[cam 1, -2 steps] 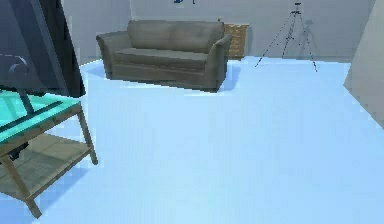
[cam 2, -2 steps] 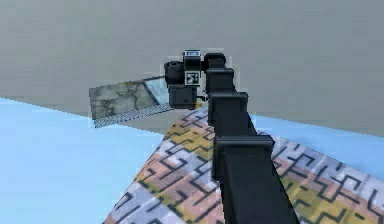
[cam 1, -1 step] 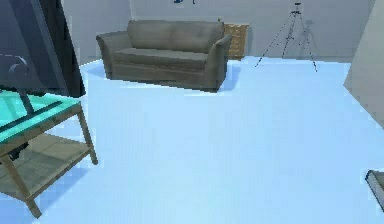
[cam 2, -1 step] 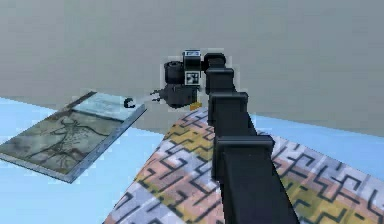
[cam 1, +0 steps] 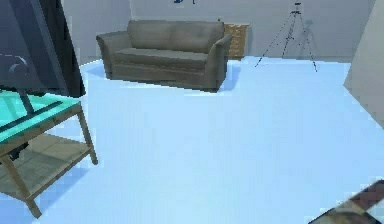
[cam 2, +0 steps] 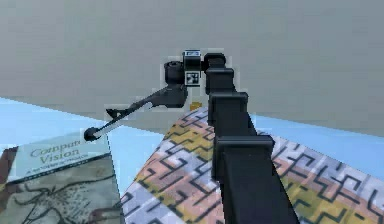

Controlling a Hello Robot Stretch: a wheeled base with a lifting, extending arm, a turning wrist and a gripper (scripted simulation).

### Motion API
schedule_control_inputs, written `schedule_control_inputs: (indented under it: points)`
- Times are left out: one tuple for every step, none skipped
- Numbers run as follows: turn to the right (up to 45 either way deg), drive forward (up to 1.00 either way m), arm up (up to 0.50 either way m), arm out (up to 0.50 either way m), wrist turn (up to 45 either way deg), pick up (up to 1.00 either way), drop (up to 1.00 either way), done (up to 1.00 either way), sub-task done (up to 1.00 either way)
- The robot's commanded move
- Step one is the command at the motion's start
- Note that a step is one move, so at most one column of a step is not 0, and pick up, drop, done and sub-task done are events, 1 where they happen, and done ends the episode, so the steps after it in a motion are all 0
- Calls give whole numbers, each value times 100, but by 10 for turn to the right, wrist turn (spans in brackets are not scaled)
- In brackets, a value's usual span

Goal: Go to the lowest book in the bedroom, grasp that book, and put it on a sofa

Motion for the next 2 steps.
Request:
schedule_control_inputs:
  points:
    - [0,0,0,0,-450,0,0,0,0]
    - [0,0,0,0,-30,0,0,0,0]
